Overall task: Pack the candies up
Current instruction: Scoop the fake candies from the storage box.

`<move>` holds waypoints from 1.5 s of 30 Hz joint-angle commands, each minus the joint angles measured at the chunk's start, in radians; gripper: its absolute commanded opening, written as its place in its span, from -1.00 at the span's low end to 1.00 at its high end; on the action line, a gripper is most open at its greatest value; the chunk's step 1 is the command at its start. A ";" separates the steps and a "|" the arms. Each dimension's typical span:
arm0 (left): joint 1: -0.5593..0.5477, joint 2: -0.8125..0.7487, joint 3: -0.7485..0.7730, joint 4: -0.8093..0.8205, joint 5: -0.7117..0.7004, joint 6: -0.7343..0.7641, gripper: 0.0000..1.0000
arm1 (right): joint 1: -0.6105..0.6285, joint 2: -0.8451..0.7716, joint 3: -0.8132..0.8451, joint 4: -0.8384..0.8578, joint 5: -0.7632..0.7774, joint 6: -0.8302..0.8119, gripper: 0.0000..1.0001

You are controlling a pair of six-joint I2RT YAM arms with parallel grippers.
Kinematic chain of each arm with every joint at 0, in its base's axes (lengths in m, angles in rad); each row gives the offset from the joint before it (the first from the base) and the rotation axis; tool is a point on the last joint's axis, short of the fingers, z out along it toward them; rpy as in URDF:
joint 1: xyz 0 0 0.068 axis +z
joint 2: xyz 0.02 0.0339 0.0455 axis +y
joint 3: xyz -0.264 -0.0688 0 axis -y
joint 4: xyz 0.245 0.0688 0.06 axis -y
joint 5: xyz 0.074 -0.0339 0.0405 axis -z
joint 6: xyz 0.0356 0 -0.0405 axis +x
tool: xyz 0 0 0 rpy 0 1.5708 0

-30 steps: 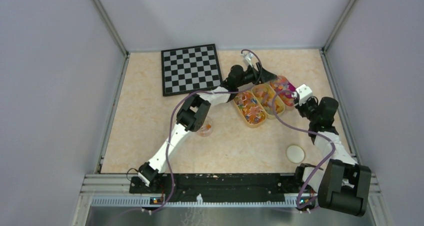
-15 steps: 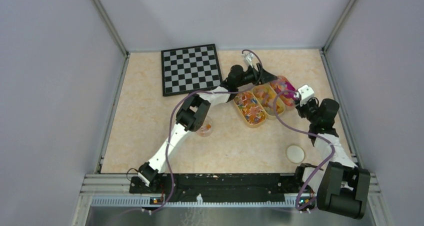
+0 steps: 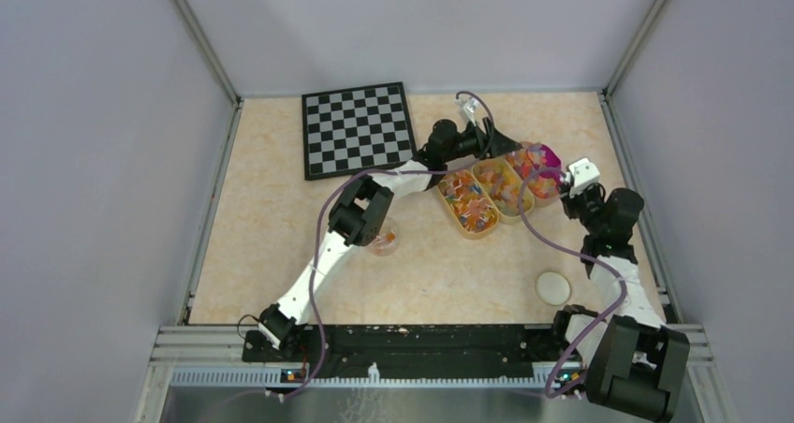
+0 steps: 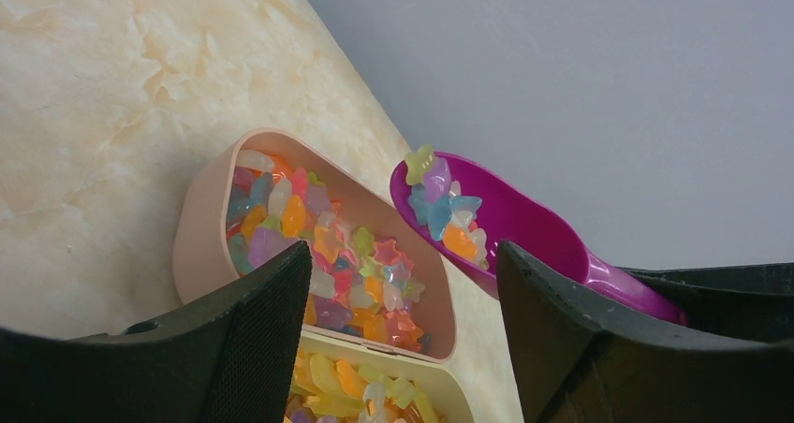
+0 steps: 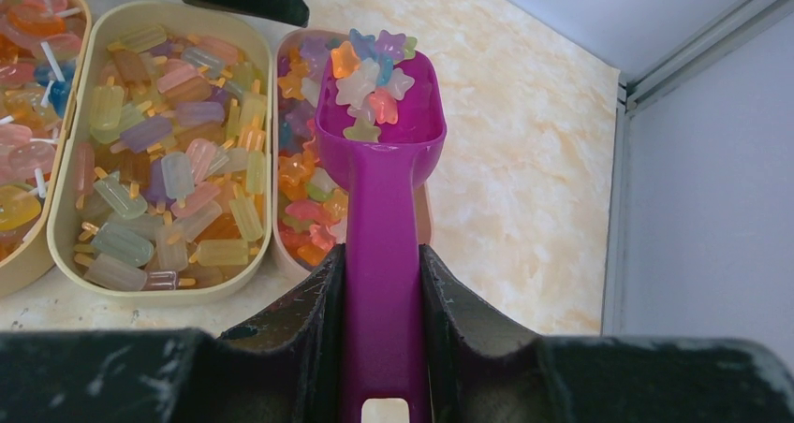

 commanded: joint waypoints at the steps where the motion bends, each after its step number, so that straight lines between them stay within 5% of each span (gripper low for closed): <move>1: -0.009 -0.099 -0.011 0.033 0.023 0.006 0.54 | -0.018 -0.052 -0.009 0.069 -0.050 0.033 -1.00; 45: 0.016 -0.364 -0.181 -0.020 0.034 0.134 0.55 | -0.061 -0.237 -0.027 0.143 -0.155 0.214 -1.00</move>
